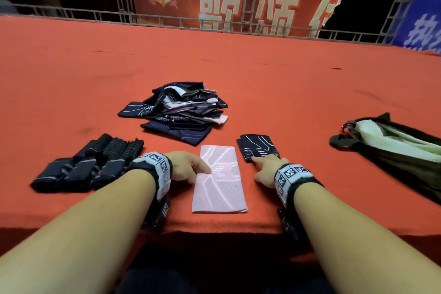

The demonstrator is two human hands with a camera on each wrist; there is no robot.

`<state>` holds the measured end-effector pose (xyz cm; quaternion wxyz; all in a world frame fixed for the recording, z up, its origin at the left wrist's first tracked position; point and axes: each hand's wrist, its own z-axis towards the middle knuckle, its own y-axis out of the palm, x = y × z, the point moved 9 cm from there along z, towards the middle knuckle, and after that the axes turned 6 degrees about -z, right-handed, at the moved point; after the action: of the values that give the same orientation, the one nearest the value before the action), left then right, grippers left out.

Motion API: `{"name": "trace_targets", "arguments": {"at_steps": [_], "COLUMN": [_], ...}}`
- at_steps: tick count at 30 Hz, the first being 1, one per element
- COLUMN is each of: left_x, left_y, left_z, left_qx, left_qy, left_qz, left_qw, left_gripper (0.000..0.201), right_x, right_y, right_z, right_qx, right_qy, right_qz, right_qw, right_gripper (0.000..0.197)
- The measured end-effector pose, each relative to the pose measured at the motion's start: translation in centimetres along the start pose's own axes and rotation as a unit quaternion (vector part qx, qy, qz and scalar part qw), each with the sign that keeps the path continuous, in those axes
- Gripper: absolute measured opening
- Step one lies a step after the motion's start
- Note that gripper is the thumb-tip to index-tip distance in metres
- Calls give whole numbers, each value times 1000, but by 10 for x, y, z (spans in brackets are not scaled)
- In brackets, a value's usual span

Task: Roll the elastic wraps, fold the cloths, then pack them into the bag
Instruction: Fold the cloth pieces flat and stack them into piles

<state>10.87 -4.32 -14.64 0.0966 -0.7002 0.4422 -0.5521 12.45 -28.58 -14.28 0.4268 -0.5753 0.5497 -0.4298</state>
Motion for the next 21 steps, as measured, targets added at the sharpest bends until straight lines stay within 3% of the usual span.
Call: {"name": "trace_targets", "arguments": {"at_steps": [3, 6, 8, 12, 17, 21], "left_x": [-8, -13, -12, -12, -17, -20], "left_y": [1, -1, 0, 1, -1, -5], "left_z": [4, 8, 9, 9, 4, 1], "left_qx": [-3, 5, -2, -17, -3, 44], "left_qy": [-2, -7, -6, -4, -3, -4], "left_qz": [-43, -64, -86, -119, -151, -192], "left_qw": [999, 998, 996, 993, 989, 980], "left_gripper": [55, 50, 48, 44, 23, 12], "right_x": [11, 10, -4, -31, -38, -39], "right_y": [-5, -20, -19, -4, 3, 1], "right_z": [5, 5, 2, -11, -15, -10], "right_qx": [21, 66, 43, -30, -50, -34], "right_qy": [12, -8, -63, -148, -160, -150], "right_qz": [-1, 64, 116, 175, 237, 262], "right_qw": [1000, 996, 990, 973, 957, 953], "right_gripper": [64, 48, 41, 50, 44, 24]}}
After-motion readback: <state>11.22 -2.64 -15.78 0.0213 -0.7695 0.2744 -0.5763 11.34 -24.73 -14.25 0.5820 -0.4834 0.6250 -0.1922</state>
